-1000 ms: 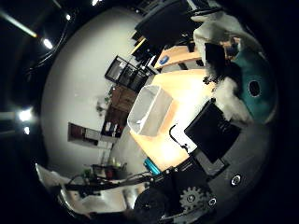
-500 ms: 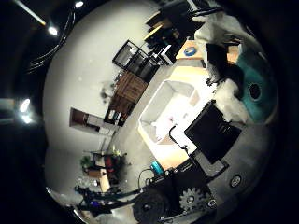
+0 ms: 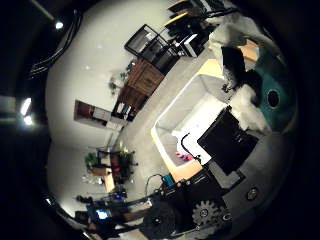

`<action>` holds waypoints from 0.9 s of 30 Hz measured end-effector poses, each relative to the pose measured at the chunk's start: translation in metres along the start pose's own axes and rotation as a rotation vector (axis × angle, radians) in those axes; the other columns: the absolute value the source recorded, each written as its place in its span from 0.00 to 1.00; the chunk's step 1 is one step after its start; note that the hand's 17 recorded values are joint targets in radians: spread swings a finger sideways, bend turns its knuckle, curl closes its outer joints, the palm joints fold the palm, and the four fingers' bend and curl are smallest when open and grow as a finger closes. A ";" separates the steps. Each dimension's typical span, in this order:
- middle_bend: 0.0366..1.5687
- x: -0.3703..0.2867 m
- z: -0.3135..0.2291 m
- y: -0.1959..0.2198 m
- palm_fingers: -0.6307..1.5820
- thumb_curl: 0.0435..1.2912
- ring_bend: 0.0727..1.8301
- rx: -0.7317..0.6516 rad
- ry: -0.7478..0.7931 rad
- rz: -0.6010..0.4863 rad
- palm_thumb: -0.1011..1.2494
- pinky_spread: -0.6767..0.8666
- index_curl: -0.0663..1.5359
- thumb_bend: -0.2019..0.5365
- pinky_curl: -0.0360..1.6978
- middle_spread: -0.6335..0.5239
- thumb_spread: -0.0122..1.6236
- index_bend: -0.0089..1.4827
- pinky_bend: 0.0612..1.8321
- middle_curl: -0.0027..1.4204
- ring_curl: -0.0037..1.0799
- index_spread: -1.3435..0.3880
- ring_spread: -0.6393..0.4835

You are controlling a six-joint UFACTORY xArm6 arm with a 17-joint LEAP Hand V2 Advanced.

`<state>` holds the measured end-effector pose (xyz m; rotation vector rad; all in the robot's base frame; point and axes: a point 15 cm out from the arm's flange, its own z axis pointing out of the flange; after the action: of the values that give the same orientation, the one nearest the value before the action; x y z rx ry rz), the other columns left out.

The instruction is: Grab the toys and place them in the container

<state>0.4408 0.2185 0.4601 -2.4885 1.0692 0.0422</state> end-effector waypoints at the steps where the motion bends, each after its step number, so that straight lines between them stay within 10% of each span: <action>1: 0.67 -0.007 0.003 -0.003 0.68 0.80 0.73 -0.003 -0.003 -0.008 0.90 0.30 0.74 0.27 0.41 0.22 0.66 0.71 0.88 0.83 0.86 0.54 0.28; 27: 0.66 -0.113 0.045 -0.033 0.69 0.82 0.71 -0.063 -0.049 -0.173 0.88 0.29 0.74 0.27 0.43 0.22 0.66 0.70 0.85 0.84 0.89 0.55 0.27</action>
<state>0.3903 0.3338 0.4532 -2.6127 0.8421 0.0866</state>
